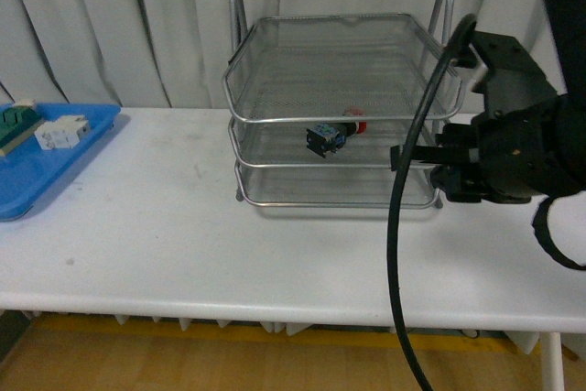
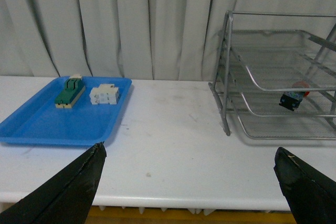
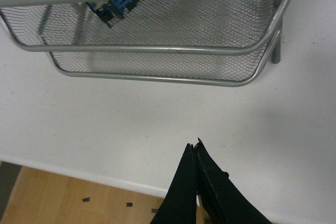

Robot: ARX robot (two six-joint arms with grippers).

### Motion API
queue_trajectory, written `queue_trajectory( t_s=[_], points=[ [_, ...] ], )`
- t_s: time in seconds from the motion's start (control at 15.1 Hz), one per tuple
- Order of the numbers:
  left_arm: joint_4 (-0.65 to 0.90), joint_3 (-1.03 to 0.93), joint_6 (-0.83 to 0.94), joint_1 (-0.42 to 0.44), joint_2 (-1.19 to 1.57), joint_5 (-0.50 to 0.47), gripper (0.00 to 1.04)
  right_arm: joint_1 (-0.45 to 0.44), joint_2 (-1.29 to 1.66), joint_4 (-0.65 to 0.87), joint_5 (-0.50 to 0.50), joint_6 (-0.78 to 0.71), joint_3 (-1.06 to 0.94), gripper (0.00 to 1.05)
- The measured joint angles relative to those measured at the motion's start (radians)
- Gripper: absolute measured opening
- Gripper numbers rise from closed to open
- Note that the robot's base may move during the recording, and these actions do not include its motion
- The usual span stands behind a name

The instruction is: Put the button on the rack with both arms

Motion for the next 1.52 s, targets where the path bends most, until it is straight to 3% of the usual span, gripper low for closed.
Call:
queue_trajectory(
  t_s=[0.13,0.26,0.4,0.53,0.6,0.66,0.86,0.99,1.06,1.19,1.52],
  points=[
    [0.000,0.000,0.000,0.000,0.000,0.000,0.98,-0.037,-0.151,0.100,-0.027,0.037,-0.163,0.02],
    [0.000,0.000,0.000,0.000,0.000,0.000,0.98,-0.137,-0.354,0.159,-0.041,0.089,-0.323,0.02],
    [0.000,0.000,0.000,0.000,0.000,0.000,0.98,-0.305,-0.620,0.114,-0.099,0.140,-0.471,0.02],
    [0.000,0.000,0.000,0.000,0.000,0.000,0.98,-0.418,-0.803,0.053,-0.153,0.141,-0.496,0.02],
    [0.000,0.000,0.000,0.000,0.000,0.000,0.98,-0.435,-0.858,0.179,-0.134,0.103,-0.534,0.02],
    [0.000,0.000,0.000,0.000,0.000,0.000,0.98,-0.432,-0.934,0.295,-0.102,0.014,-0.593,0.02],
    [0.000,0.000,0.000,0.000,0.000,0.000,0.98,-0.391,-1.124,0.259,-0.069,-0.151,-0.698,0.02],
    [0.000,0.000,0.000,0.000,0.000,0.000,0.98,-0.375,-1.174,0.266,-0.048,-0.178,-0.740,0.02],
    [0.000,0.000,0.000,0.000,0.000,0.000,0.98,-0.328,-1.199,0.258,0.019,-0.183,-0.775,0.02],
    [0.000,0.000,0.001,0.000,0.000,0.000,0.98,-0.276,-1.247,0.253,0.031,-0.196,-0.816,0.02],
    [0.000,0.000,0.001,0.000,0.000,0.000,0.98,-0.283,-1.373,0.198,0.048,-0.196,-0.887,0.02]
  ],
)
